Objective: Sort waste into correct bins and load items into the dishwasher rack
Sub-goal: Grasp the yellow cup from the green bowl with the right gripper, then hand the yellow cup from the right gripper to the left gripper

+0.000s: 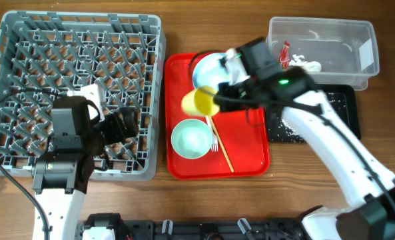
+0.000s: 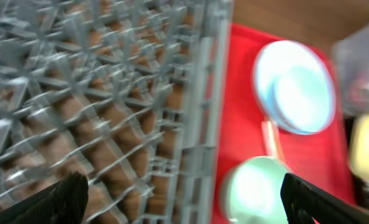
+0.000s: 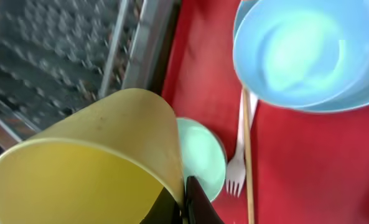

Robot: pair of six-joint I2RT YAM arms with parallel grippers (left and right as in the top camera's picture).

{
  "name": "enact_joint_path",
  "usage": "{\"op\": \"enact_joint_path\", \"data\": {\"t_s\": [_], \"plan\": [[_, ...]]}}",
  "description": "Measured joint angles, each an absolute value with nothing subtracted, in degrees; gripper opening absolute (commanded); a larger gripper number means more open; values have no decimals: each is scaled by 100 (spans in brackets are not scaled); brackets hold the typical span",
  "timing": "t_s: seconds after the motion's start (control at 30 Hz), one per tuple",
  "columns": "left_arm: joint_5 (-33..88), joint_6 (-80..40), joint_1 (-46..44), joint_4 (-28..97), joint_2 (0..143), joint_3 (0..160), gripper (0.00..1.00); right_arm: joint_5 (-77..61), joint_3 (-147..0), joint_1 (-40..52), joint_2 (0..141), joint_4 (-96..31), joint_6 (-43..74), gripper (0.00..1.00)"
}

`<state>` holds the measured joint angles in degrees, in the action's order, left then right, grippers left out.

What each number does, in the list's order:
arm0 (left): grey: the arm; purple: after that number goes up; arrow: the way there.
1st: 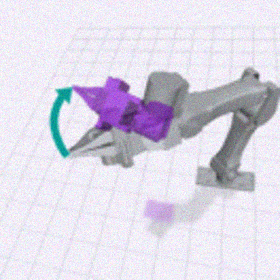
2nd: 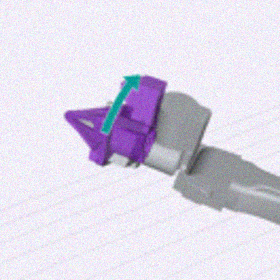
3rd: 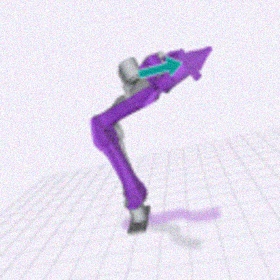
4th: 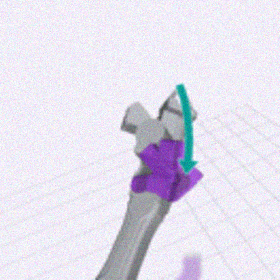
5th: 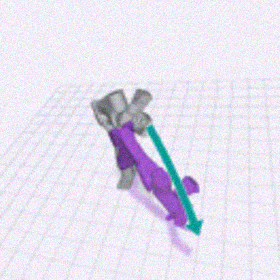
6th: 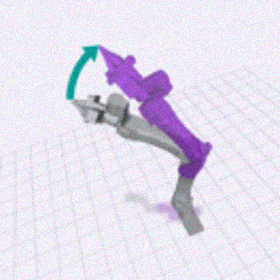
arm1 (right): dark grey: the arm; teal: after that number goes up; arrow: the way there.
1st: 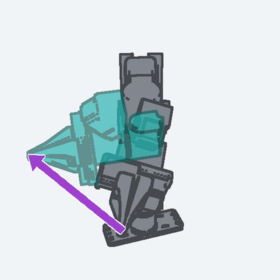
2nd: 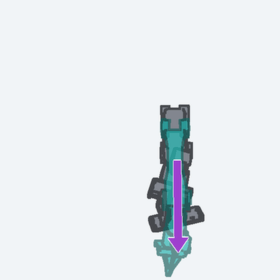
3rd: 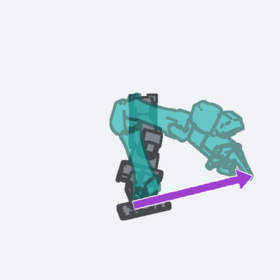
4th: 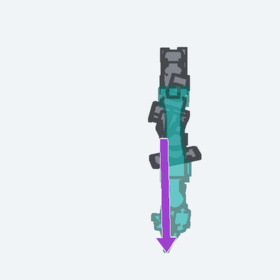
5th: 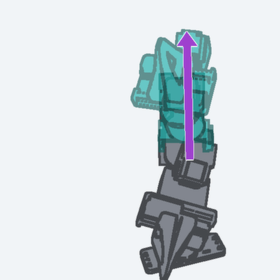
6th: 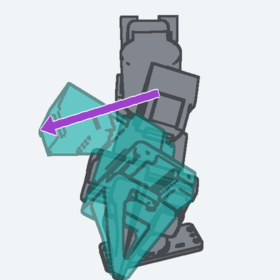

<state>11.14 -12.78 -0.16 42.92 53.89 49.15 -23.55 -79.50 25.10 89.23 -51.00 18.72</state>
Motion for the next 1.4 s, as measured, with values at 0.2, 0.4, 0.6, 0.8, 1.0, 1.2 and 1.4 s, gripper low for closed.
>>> {"op": "enact_joint_path", "data": {"t_s": [0.2, 0.4, 0.6, 0.8, 1.0, 1.2, 1.4], "plan": [[3708, -1295, -16, 2770, 6270, 4919, 100, -4060, -7950, 1275, 8903, -4639, 1857, 4], [6263, -1966, -78, 244, 6987, 4956, 100, -5865, -7950, 1205, 8903, -4381, 1907, 4], [7212, -2633, -757, -1452, 7032, 4950, 100, -7061, -7950, 1223, 8901, -4252, 2097, 4], [7317, -2764, -1055, -1911, 7032, 4952, 97, -7756, -7950, 1319, 8901, -4064, 2121, 4], [7360, -2814, -849, -2359, 7035, 4952, 89, -7800, -7950, 1319, 8901, -4115, 2121, 4], [7363, -2869, -851, -2364, 7035, 4950, 88, -7800, -7950, 1319, 8903, -4121, 2121, 4], [7435, -2906, -851, -2493, 7035, 4952, 81, -7800, -7950, 1319, 8901, -4125, 2121, 4]]}}
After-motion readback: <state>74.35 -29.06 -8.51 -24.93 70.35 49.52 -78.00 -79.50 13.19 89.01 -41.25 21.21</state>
